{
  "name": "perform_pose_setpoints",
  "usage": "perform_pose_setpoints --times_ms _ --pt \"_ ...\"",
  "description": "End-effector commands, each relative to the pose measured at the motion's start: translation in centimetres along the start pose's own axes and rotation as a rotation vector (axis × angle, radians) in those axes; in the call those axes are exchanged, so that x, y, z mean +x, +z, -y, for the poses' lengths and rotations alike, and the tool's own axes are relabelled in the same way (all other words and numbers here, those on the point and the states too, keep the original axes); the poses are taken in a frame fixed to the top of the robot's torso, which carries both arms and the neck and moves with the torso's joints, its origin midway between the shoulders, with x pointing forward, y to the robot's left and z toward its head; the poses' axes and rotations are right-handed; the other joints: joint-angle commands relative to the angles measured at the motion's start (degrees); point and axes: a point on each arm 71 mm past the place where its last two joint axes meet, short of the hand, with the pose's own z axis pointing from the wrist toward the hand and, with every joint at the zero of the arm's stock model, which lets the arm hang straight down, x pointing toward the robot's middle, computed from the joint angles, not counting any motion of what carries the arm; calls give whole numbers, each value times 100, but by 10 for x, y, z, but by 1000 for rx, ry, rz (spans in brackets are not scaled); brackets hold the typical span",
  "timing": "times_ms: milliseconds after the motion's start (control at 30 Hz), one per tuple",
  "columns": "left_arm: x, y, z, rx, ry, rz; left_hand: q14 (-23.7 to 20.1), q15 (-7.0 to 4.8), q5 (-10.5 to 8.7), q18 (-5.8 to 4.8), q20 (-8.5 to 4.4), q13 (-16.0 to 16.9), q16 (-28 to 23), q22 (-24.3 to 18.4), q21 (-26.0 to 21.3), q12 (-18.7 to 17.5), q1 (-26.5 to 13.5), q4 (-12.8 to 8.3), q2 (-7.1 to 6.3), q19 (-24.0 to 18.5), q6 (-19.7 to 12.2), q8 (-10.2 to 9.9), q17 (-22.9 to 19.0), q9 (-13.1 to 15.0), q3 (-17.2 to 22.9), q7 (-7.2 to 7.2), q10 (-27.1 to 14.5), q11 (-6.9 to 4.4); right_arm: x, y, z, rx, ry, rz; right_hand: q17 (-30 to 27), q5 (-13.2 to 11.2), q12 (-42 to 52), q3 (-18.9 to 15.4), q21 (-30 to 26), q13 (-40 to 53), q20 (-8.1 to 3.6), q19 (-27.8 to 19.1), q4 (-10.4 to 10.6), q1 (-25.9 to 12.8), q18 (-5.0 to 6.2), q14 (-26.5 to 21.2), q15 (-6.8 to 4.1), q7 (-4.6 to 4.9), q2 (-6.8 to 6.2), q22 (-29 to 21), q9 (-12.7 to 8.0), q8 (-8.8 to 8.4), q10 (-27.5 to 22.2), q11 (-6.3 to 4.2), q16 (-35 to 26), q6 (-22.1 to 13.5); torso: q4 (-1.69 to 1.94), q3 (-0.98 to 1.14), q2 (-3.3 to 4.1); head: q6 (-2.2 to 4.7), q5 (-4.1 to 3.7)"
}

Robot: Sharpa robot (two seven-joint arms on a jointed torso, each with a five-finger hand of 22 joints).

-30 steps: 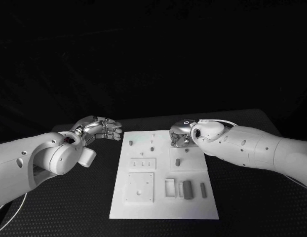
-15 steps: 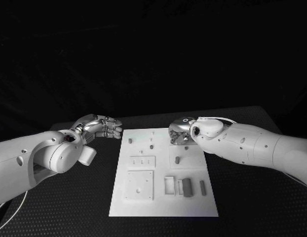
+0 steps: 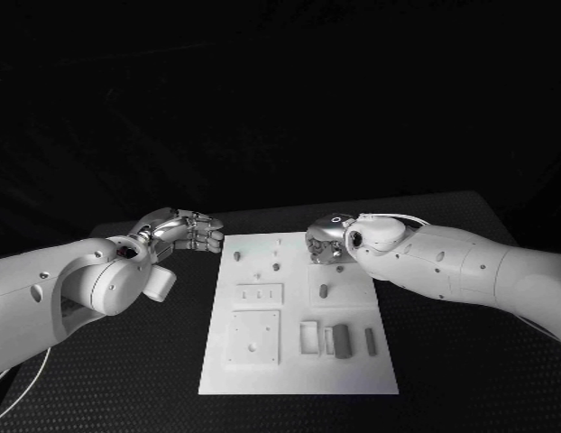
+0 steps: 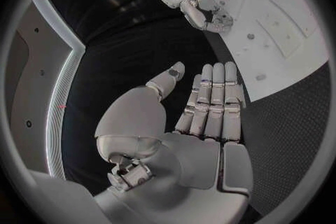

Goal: Assemble the parts on the task board

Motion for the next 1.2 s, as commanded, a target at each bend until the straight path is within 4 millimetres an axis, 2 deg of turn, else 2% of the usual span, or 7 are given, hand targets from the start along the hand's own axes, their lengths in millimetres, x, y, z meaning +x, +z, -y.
perform_pose_setpoints --times_ms 33,200,267,400,567,900,1200 --pt "2 0 2 12 1 -14 34 12 19 23 2 6 -36 8 -30 -41 -42 -5 6 21 44 -13 8 -10 -21 4 27 13 13 0 -4 -5 -21 -73 16 20 -23 27 31 4 -22 20 6 -47 76 50 -11 -2 12 135 -7 -23 46 2 33 47 146 4 12 -10 -1" --pt "2 1 2 12 1 -16 35 12 19 23 2 6 -38 8 -31 -43 -40 -6 8 21 45 -15 10 -12 -19 4 27 13 14 0 -3 2 -38 -79 66 24 3 100 99 30 -46 29 -5 42 76 76 -46 -49 129 135 5 0 158 -38 63 158 151 1 20 -26 0" --pt "2 1 2 12 1 -16 35 12 19 23 2 6 -39 9 -31 -43 -40 -7 8 21 45 -15 11 -12 -19 5 27 14 14 0 -3 5 -46 -78 101 37 -5 592 161 55 -33 57 38 95 76 105 -56 -60 33 130 -12 -28 225 -52 68 237 149 3 21 -29 2" --pt "2 1 2 12 2 -15 35 12 19 22 2 6 -41 9 -32 -44 -40 -8 8 21 45 -16 13 -14 -19 5 27 14 13 0 -4 12 -60 -61 173 24 31 832 289 116 -79 108 3 87 76 179 -104 -106 89 141 8 -2 359 -104 132 365 149 3 29 -38 11" --pt "2 1 2 11 2 -14 36 12 19 22 3 7 -44 10 -33 -46 -40 -9 9 21 45 -18 15 -16 -18 5 27 14 10 0 -4 20 -62 -25 360 20 99 961 648 243 -189 244 -6 98 76 268 -203 -188 202 149 69 65 582 -207 417 573 147 6 32 -43 16" --pt "0 1 1 8 3 -4 38 13 19 23 3 8 -49 12 -34 -49 -38 -12 10 21 43 -22 20 -20 -16 6 28 14 5 -2 -6 33 -37 43 433 19 111 1043 979 347 -258 265 -5 58 76 294 -256 -233 182 146 122 90 703 -259 558 686 145 6 41 10 38" --pt "0 1 1 7 3 -1 41 12 20 24 2 10 -58 15 -37 -54 -24 -21 12 22 43 -27 29 -27 -8 7 29 14 -17 4 -15 48 -31 158 440 18 113 1071 1081 383 -275 257 -6 53 76 302 -269 -249 149 144 142 99 744 -275 585 724 150 11 51 78 40"
